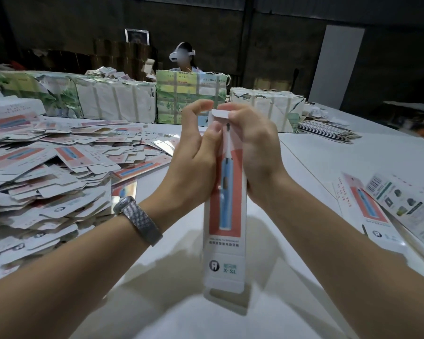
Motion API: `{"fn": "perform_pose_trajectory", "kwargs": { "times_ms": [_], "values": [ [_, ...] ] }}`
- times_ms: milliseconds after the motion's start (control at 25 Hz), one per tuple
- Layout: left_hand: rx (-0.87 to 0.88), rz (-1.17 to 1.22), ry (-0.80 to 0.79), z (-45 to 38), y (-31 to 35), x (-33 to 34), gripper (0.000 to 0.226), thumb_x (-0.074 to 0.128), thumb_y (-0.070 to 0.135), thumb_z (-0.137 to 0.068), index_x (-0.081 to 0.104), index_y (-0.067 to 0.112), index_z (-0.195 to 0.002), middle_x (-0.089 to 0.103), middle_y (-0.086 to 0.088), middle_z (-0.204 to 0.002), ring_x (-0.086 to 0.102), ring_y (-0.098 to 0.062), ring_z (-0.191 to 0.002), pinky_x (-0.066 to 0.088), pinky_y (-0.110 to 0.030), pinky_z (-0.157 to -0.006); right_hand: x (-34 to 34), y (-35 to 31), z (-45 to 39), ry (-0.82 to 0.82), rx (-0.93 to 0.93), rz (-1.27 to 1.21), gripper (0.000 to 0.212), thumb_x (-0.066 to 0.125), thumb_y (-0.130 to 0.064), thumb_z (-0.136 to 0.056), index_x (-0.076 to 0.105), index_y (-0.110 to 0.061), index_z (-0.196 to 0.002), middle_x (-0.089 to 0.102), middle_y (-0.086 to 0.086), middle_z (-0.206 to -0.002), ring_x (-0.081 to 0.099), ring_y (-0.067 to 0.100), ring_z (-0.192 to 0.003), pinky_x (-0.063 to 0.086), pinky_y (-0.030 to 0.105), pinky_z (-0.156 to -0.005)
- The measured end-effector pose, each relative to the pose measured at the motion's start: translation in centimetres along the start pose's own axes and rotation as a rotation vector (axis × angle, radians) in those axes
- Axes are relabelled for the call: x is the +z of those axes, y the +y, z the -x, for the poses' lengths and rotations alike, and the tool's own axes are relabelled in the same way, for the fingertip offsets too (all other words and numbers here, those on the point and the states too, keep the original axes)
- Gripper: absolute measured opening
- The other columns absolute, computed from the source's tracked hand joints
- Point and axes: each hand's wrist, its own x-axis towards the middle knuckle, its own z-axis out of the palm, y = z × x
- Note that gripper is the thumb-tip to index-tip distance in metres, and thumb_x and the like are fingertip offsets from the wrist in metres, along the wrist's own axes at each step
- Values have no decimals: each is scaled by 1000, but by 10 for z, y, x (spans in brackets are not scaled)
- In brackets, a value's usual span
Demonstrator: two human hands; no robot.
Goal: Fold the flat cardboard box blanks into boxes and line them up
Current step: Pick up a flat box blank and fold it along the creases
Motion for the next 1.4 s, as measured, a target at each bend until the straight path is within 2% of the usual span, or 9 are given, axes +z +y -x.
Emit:
{"fn": "perform_pose_trajectory", "kwargs": {
  "times_ms": [80,240,360,600,800,1000,1200,1320,1400],
  "values": [
    [18,-11,-6,-2,1,0,22,42,37,-101,40,40,-123,67,-4,-83,70,-20,-67,56,-35,-63,-1,-1,-1,-8,4,-14,26,53,-18,-90,66,1,-101,63,13,-81,60,25,-75,54,37,-66],
    [45,-36,-37,-3,0,-3,25,42,35,-102,41,39,-126,66,-2,-89,69,-19,-72,56,-35,-65,-3,-5,0,-19,1,-68,21,51,-8,-95,70,-12,-88,67,6,-82,62,24,-77,54,38,-71],
    [58,-94,-76,-3,1,-8,30,40,33,-103,37,33,-133,64,-12,-91,68,-24,-72,57,-41,-66,-5,-7,-2,-19,-10,-68,23,52,-4,-93,73,-10,-84,69,4,-81,63,20,-76,55,36,-72],
    [88,-215,-135,-3,9,-11,30,37,30,-103,35,37,-132,63,-25,-88,65,-41,-71,54,-65,-67,-6,-8,-5,32,2,-78,24,54,-6,-89,75,-13,-80,68,4,-76,62,19,-74,52,28,-62],
    [77,-254,-154,-2,7,-15,32,37,36,-102,34,41,-133,62,-29,-88,63,-45,-71,53,-65,-65,-9,-7,-6,18,15,-32,23,55,-4,-91,75,-13,-83,69,4,-78,62,20,-75,51,25,-59],
    [75,-260,-108,-2,8,-13,27,37,31,-103,37,46,-125,58,-31,-81,61,-46,-65,52,-65,-60,-13,-12,-9,-31,-11,91,22,56,-4,-91,75,-11,-83,69,3,-71,64,16,-67,53,27,-57],
    [46,-251,-113,-3,17,-5,15,39,35,-101,38,43,-113,63,-22,-81,65,-41,-66,56,-64,-63,-25,-29,-16,-79,-139,340,22,57,-9,-80,75,-10,-66,63,16,-63,60,20,-57,51,33,-52],
    [47,-271,-165,-4,23,-4,11,37,36,-101,36,41,-111,61,-34,-84,64,-47,-68,54,-64,-60,-34,-37,-19,-173,-110,378,33,60,-8,-80,70,-20,-51,67,10,-65,64,16,-56,54,30,-53],
    [52,-273,-142,-6,25,-3,9,36,38,-101,35,43,-107,61,-32,-83,64,-45,-67,55,-64,-60,-34,-35,-20,-172,-152,374,33,60,-11,-84,70,-17,-53,63,3,-59,61,15,-54,53,31,-52]
  ]
}}
